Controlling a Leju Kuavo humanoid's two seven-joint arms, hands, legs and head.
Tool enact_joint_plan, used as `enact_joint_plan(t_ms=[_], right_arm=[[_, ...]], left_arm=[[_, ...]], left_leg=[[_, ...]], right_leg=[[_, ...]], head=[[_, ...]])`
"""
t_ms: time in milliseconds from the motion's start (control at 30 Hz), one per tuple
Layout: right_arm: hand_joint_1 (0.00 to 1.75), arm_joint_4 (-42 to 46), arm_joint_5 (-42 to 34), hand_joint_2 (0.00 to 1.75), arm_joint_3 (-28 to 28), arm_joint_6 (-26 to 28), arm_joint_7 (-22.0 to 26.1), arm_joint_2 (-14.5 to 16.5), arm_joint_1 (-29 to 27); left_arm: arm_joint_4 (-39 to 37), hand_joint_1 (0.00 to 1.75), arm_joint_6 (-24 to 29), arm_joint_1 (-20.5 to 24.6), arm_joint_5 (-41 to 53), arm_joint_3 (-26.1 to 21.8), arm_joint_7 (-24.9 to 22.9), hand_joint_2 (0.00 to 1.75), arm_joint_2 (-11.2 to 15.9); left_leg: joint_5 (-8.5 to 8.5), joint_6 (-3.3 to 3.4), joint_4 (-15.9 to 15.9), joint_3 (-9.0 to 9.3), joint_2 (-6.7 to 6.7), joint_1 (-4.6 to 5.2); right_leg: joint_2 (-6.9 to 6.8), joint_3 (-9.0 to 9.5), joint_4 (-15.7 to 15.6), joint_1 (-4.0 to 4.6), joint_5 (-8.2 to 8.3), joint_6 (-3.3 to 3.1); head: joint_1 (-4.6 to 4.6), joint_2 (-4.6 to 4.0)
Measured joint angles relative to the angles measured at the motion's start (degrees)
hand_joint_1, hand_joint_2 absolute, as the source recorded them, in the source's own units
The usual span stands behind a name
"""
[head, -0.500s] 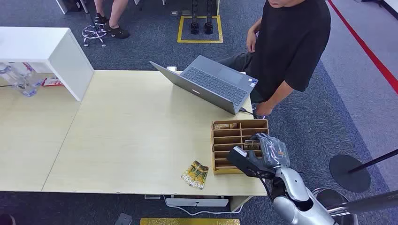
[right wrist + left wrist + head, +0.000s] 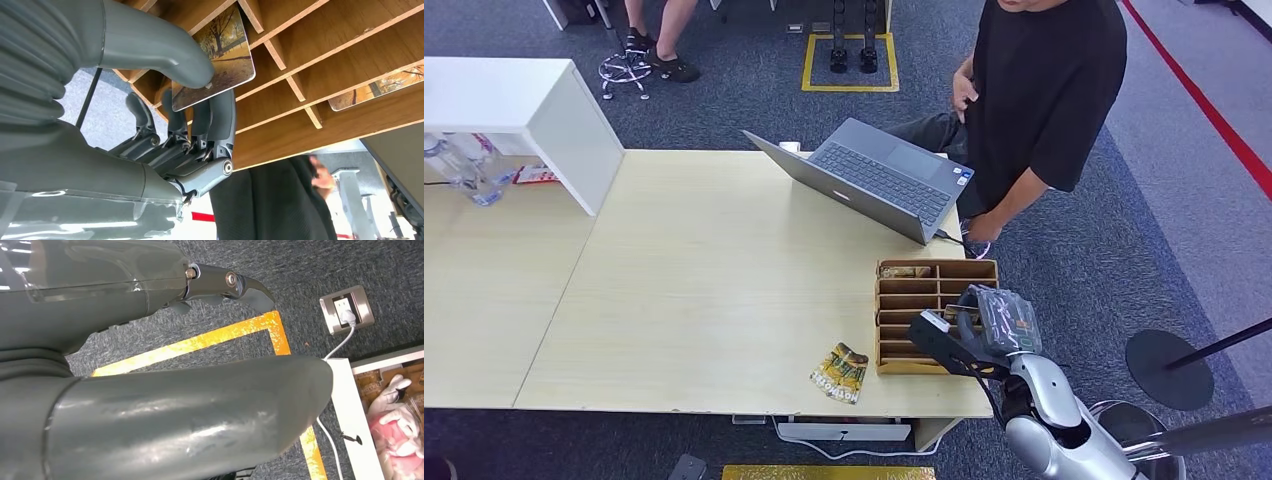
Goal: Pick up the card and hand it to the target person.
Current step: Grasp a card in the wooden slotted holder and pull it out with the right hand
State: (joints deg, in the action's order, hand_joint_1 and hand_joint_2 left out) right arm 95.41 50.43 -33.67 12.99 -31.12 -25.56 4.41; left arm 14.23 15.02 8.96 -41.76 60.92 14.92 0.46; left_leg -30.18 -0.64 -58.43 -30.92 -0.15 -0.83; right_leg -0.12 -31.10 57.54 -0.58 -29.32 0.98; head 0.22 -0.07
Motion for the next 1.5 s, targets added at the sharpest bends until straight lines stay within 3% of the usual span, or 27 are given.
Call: enact_joint_plan(t_ms=[567, 767, 933, 1500], right_arm=[[1.37, 0.00, 0.85, 1.75, -0.04, 0.13, -0.09, 0.01, 0.00], [1.49, 0.00, 1.77, 1.75, -0.06, 0.10, -0.09, 0.01, 0.00], [1.48, 0.43, 4.71, 1.75, -0.04, -0.33, -1.00, -0.09, -0.01], [1.43, 14.34, 14.19, 1.75, 2.81, -6.95, -3.20, -3.33, 0.16]], left_arm=[[0.00, 0.00, 0.00, 0.01, 0.31, 0.00, -0.06, 0.00, 0.00], [0.00, 0.00, -0.02, 0.02, 0.43, 0.00, -0.06, 0.00, 0.00], [0.00, 0.00, -0.02, 0.01, 0.51, 0.00, -0.05, 0.00, 0.00], [0.00, 0.00, 0.01, -0.03, 0.49, -0.01, 0.58, 0.00, 0.03]], left_leg=[[0.00, 0.00, 0.00, 0.01, 0.00, 0.00], [0.00, 0.00, 0.00, 0.01, 0.00, 0.00], [0.00, 0.00, -0.01, 0.01, 0.00, 0.00], [0.00, 0.00, -0.01, 0.00, 0.00, 0.01]], right_leg=[[0.00, 0.00, 0.00, 0.00, 0.00, 0.00], [0.00, 0.01, 0.00, 0.00, 0.01, 0.00], [0.00, 0.01, 0.00, 0.00, 0.01, 0.00], [0.00, 0.01, 0.00, -0.01, 0.01, 0.01]], head=[[-0.01, 0.01], [-0.01, 0.01], [-0.01, 0.01], [-0.01, 0.00]])
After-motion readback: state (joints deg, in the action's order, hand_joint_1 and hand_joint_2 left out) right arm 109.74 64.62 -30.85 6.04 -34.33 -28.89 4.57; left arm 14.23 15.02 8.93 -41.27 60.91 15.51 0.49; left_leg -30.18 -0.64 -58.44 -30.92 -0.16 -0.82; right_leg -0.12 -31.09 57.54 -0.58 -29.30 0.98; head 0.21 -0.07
